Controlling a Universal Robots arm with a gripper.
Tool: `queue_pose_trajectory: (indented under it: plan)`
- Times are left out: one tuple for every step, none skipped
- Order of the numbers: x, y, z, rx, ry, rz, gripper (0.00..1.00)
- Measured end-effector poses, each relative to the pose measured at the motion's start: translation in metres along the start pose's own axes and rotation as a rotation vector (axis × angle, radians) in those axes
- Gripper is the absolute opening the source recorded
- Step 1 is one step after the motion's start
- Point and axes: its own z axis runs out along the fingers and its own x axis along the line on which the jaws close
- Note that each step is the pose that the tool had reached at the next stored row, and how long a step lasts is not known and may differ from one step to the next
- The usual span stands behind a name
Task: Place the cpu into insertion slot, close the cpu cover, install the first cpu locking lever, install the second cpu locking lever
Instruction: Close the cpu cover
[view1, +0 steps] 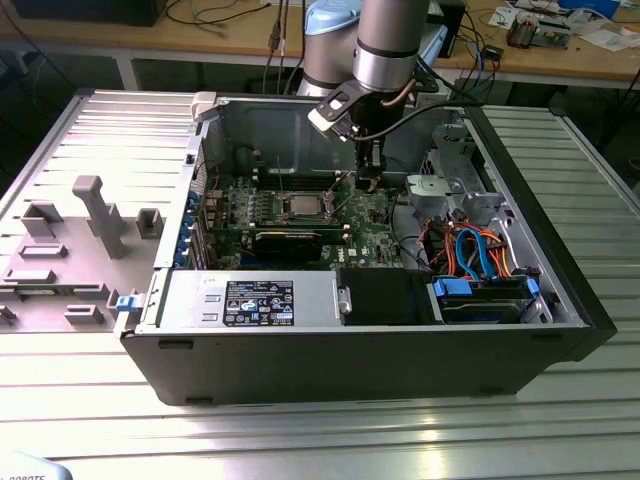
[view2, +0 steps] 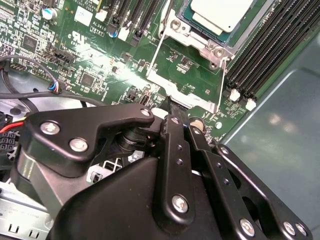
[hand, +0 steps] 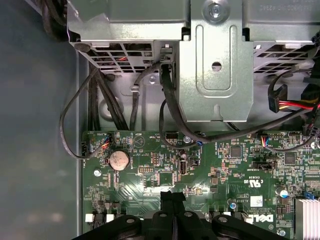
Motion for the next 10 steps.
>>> queue_pose_trajectory:
  plan:
    - [0.0000, -0.0002, 0.0000, 0.0000, 0.0000, 0.000, 0.11]
    - [0.0000, -0.0003, 0.0000, 0.0000, 0.0000, 0.000, 0.11]
    - [0.0000, -0.0003, 0.0000, 0.0000, 0.0000, 0.000, 0.11]
    - [0.0000, -0.0004, 0.0000, 0.0000, -0.0001, 0.000, 0.11]
    - [0.0000, -0.0004, 0.0000, 0.0001, 0.0000, 0.000, 0.11]
    - [0.0000, -0.0004, 0.0000, 0.0001, -0.0001, 0.000, 0.11]
    - [0.0000, -0.0004, 0.0000, 0.0001, -0.0001, 0.000, 0.11]
    - [0.0000, -0.0004, 0.0000, 0.0001, 0.0000, 0.000, 0.11]
    - [0.0000, -0.0004, 0.0000, 0.0001, -0.0001, 0.000, 0.11]
    - [0.0000, -0.0004, 0.0000, 0.0001, -0.0001, 0.000, 0.11]
